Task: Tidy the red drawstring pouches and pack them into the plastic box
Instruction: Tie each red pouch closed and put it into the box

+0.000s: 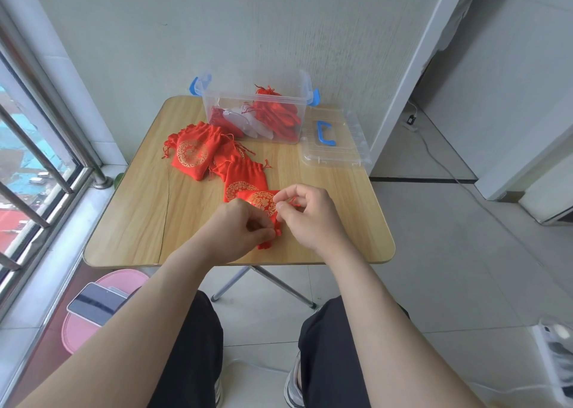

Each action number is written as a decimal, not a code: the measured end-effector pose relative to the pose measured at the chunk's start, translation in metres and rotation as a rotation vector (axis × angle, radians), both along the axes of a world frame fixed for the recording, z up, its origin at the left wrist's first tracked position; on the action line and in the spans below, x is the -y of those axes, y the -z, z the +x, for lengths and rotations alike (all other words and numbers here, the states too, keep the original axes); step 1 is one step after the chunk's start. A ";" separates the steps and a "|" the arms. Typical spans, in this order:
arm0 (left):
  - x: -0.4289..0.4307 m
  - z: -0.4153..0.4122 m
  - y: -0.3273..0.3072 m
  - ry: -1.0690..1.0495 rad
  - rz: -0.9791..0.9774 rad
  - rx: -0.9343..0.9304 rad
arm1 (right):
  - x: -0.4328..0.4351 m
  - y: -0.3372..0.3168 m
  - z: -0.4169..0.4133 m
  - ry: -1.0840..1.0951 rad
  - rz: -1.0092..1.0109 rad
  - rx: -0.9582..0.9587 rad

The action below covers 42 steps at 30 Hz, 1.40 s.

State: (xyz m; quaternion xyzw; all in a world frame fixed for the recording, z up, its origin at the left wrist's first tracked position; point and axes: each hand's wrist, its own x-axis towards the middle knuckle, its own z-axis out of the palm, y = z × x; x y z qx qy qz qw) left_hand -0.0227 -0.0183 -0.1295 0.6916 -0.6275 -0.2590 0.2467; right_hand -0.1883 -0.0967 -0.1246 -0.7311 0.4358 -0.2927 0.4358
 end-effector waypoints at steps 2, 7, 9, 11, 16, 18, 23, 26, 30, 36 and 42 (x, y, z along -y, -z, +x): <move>0.000 -0.001 -0.001 -0.040 -0.014 -0.064 | 0.000 -0.003 -0.001 0.001 0.080 0.088; 0.001 0.001 -0.004 -0.277 0.080 -0.377 | 0.000 -0.002 -0.002 -0.033 -0.082 0.071; 0.001 0.001 -0.004 -0.307 0.097 -0.421 | -0.002 0.000 -0.001 -0.074 -0.173 0.009; 0.001 0.000 -0.004 -0.333 0.096 -0.445 | -0.004 0.002 0.000 -0.124 -0.232 -0.076; 0.001 -0.001 -0.007 -0.348 0.130 -0.474 | -0.005 0.004 0.004 -0.151 -0.266 -0.165; 0.001 0.000 -0.007 -0.351 0.129 -0.468 | -0.004 0.006 0.006 -0.154 -0.290 -0.197; 0.000 0.003 -0.002 -0.289 0.085 -0.425 | -0.005 0.008 0.010 -0.103 -0.392 -0.240; 0.000 0.002 -0.002 -0.267 0.041 -0.380 | -0.004 0.012 0.012 -0.078 -0.400 -0.227; 0.002 -0.003 -0.001 -0.326 -0.024 -0.369 | 0.000 0.021 0.016 -0.037 -0.386 -0.212; 0.004 -0.005 0.002 -0.401 -0.086 -0.345 | -0.001 0.020 0.015 -0.018 -0.343 -0.238; 0.006 -0.003 0.005 -0.331 -0.242 -0.158 | 0.001 0.015 0.010 -0.003 -0.208 -0.210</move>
